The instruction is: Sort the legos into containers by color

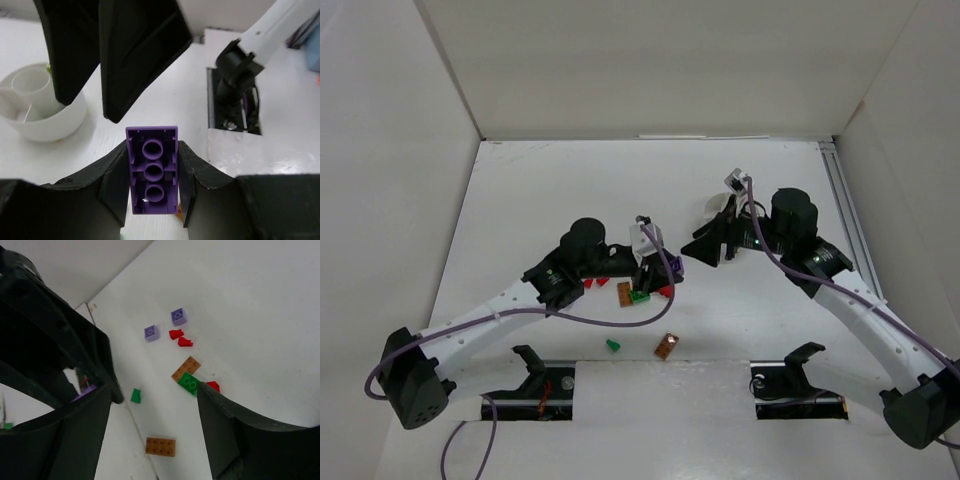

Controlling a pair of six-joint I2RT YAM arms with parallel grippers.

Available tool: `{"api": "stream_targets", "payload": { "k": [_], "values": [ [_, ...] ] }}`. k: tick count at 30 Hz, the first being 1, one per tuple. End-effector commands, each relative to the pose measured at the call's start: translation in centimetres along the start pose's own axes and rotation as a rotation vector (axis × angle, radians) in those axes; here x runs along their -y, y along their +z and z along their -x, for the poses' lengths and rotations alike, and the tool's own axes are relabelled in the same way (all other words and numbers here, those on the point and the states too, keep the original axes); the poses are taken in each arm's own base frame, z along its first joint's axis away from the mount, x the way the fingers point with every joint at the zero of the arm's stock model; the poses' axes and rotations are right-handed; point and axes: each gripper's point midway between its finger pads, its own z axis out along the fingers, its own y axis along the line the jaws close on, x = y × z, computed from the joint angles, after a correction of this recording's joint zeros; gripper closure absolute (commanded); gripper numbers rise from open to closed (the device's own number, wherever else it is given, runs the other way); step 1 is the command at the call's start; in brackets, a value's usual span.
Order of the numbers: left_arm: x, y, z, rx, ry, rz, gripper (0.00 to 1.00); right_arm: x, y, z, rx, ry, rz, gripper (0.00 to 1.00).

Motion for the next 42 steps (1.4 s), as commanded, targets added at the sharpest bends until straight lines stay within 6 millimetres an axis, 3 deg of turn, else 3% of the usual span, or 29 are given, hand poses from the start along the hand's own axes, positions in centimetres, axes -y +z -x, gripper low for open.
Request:
{"api": "stream_targets", "payload": {
  "k": [1,3,4,8,13,18,22,24,28,38,42],
  "values": [
    [-2.7,0.5,0.0,-0.073,0.055,0.207,1.00,-2.9,-0.7,2.0,0.060,0.054,0.084,0.26],
    [-3.3,1.0,-0.7,-0.136,0.065,0.310,1.00,-2.6,-1.0,2.1,0.064,0.074,0.045,0.24],
    [-3.7,1.4,-2.0,-0.180,0.059,0.350,1.00,-2.5,-1.2,2.2,0.052,0.090,0.021,0.24],
    [-4.4,2.2,-2.6,-0.236,0.051,0.383,1.00,-2.3,-2.1,1.5,0.003,0.131,-0.036,0.24],
    [-4.1,2.7,-2.5,-0.243,0.070,0.417,1.00,-1.1,-2.6,-0.9,-0.081,0.183,-0.128,0.26],
    [-4.2,2.6,-1.6,-0.216,0.078,0.431,1.00,-1.2,-3.2,-0.9,-0.079,0.184,-0.147,0.27],
    [-3.9,2.7,-1.9,-0.216,0.080,0.422,1.00,-1.2,-2.5,-1.3,-0.092,0.207,-0.134,0.33],
    [-3.9,2.7,-1.3,-0.198,0.093,0.422,1.00,-2.1,-1.9,-1.8,-0.113,0.213,-0.079,0.36],
    [-3.9,2.7,-1.3,-0.198,0.093,0.422,1.00,-2.6,-1.1,-1.8,-0.119,0.217,-0.056,0.36],
    [-3.6,2.7,-0.7,-0.182,0.118,0.412,1.00,-1.0,0.6,-2.9,-0.144,0.255,-0.092,0.41],
    [-3.1,2.1,0.4,-0.144,0.126,0.405,1.00,-0.4,1.0,-3.7,-0.168,0.272,-0.102,0.44]
  ]
}}
